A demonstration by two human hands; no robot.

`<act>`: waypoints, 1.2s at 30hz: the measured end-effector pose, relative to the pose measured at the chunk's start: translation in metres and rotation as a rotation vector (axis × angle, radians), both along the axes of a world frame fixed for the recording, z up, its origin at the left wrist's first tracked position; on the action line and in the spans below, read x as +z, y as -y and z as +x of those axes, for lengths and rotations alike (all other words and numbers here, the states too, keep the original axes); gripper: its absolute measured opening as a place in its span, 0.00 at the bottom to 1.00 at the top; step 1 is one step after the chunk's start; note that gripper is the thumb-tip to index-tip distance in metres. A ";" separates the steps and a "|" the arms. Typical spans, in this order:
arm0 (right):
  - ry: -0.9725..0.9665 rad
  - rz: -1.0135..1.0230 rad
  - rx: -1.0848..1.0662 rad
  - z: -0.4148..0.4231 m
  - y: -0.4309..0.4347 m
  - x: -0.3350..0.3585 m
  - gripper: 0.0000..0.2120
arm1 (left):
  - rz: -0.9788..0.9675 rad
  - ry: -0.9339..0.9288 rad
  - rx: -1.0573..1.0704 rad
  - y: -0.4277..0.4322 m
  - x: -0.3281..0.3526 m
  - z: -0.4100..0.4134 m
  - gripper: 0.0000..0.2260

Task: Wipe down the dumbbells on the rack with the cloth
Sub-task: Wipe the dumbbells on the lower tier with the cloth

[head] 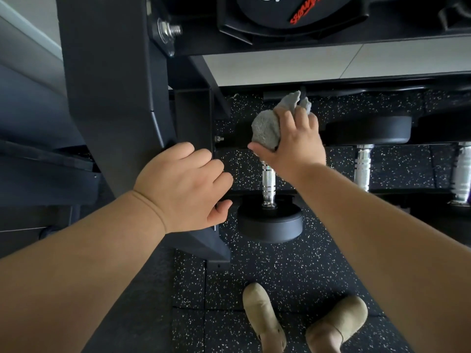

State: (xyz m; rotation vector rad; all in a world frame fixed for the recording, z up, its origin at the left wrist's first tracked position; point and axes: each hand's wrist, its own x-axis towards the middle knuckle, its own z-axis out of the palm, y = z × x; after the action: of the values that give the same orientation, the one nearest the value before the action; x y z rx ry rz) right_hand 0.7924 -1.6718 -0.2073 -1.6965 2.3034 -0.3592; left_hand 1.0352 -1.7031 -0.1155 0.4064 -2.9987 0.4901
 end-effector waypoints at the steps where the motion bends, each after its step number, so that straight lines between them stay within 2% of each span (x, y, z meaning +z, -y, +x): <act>1: 0.029 -0.005 0.029 -0.008 0.004 0.003 0.46 | 0.000 0.001 0.001 0.000 0.000 0.000 0.15; 3: 0.111 -0.001 0.030 -0.026 0.007 0.002 0.40 | -0.001 0.005 -0.003 0.001 0.000 0.000 0.15; 6: 0.373 0.062 -0.164 -0.046 0.004 -0.004 0.25 | 0.001 0.012 -0.007 0.000 0.000 0.001 0.16; 8: 0.439 0.106 -0.250 -0.043 0.006 -0.005 0.18 | -0.005 0.012 -0.006 0.000 -0.001 0.001 0.16; 9: 0.433 0.138 -0.247 -0.035 0.008 -0.004 0.19 | -0.008 0.010 -0.004 0.001 -0.001 0.001 0.16; 10: 0.410 0.139 -0.229 -0.025 0.009 -0.003 0.24 | -0.010 0.008 -0.002 0.000 -0.001 0.001 0.16; 12: 0.202 0.079 -0.137 -0.003 0.009 0.003 0.36 | -0.009 0.007 0.001 0.000 0.000 0.001 0.16; 13: 0.079 0.020 -0.063 0.004 0.008 0.005 0.38 | -0.007 0.006 0.001 0.000 0.000 0.001 0.15; 15: -0.105 -0.098 0.110 0.006 0.009 0.007 0.37 | -0.002 0.006 0.007 -0.001 0.001 0.000 0.15; 17: -0.175 -0.138 0.280 0.004 0.020 0.010 0.37 | 0.005 0.015 0.011 0.000 0.001 0.000 0.15; 20: -0.268 0.028 0.564 0.021 0.048 0.027 0.44 | 0.020 0.032 0.012 0.000 0.001 0.001 0.15; 22: -0.325 0.140 0.674 0.036 0.063 0.037 0.40 | 0.033 0.039 0.009 0.001 0.001 0.001 0.15; 24: -0.353 0.189 0.683 0.041 0.065 0.041 0.36 | 0.033 0.051 0.015 0.001 0.001 0.001 0.16; 26: -0.352 0.165 0.633 0.031 0.057 0.044 0.36 | 0.022 0.057 0.020 0.001 0.001 0.002 0.16; 32: -0.288 0.065 0.413 -0.026 0.013 0.038 0.43 | 0.004 0.039 0.019 0.001 0.001 0.001 0.17; 36: -0.289 0.080 0.383 -0.005 0.021 0.037 0.44 | 0.007 0.050 0.011 0.001 0.002 0.002 0.16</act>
State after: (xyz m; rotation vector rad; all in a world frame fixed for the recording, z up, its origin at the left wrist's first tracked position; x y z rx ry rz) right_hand 0.7869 -1.6931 -0.1702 -2.2091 2.0653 0.0593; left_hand 1.0368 -1.7040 -0.1132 0.4177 -3.0484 0.4986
